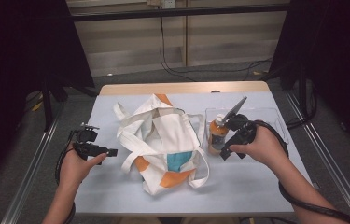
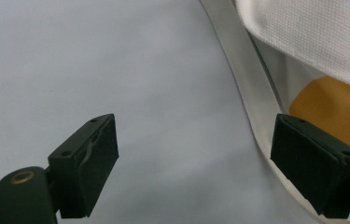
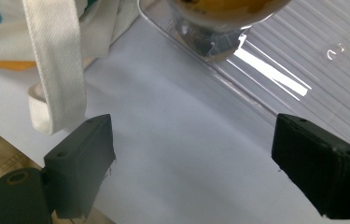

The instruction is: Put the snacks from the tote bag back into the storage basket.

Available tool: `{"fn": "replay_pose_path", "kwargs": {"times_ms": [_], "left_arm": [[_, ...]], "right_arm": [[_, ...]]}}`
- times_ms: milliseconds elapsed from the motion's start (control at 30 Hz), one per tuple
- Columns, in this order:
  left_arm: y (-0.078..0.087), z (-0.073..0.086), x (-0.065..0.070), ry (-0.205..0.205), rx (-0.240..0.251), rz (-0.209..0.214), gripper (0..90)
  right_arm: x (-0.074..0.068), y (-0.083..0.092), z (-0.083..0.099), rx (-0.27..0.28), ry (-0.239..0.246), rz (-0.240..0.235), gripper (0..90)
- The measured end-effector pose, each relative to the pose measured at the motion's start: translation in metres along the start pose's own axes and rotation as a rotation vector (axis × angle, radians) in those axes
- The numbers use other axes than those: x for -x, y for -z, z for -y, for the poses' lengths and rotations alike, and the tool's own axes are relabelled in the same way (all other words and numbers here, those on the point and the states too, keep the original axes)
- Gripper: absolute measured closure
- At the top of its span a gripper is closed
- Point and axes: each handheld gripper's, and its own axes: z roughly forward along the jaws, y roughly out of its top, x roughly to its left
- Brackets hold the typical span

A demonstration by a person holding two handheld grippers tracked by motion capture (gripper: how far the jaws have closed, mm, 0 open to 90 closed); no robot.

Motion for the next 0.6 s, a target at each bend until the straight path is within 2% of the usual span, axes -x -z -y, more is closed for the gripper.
{"fn": "replay_pose_path", "kwargs": {"times_ms": [133,267,600], "left_arm": [[0.000,0.000,0.001,0.008,0.005,0.002,14.8],[0.000,0.000,0.000,0.009,0.005,0.004,14.8],[0.000,0.000,0.000,0.001,-0.001,0.001,14.8]], "right_arm": [[-0.005,-0.002,0.003,-0.015,0.011,0.013,12.6],[-0.007,-0.004,0.006,-0.006,0.029,0.004,12.6],[-0.009,-0.008,0.015,-0.014,0.035,-0.004,12.6]]}}
